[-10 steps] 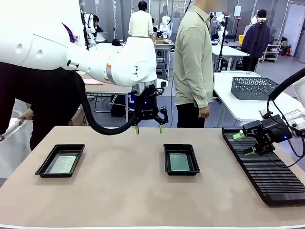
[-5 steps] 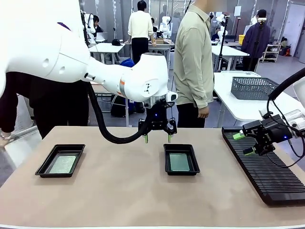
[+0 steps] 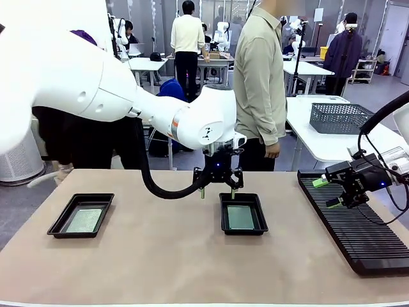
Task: Inspect and transfer BCBs to ESD trays.
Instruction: Pick up the ESD tray and place it on the left side of the table.
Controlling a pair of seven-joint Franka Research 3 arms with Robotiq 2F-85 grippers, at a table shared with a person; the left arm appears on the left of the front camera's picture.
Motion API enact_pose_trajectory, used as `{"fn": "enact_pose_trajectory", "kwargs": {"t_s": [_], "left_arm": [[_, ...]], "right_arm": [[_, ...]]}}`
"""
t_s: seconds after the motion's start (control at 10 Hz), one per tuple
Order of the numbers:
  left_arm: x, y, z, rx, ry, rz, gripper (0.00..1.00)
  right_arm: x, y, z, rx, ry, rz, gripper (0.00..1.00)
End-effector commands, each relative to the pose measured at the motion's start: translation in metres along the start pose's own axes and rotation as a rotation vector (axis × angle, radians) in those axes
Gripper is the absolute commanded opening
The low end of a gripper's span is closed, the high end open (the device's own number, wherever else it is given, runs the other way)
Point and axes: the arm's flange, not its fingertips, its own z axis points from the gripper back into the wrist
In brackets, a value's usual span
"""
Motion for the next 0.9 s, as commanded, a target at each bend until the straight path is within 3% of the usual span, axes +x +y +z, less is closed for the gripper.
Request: {"fn": "enact_pose_trajectory", "kwargs": {"t_s": [0.0, 0.8], "left_arm": [[0.004, -0.006, -0.012, 0.009, -0.041, 0.011, 1.00], [0.019, -0.004, -0.046, 0.020, -0.032, 0.045, 1.00]], "right_arm": [[0.000, 0.002, 0.000, -0.012, -0.014, -0.019, 1.00], [0.000, 0.002, 0.000, -0.012, -0.014, -0.019, 1.00]]}}
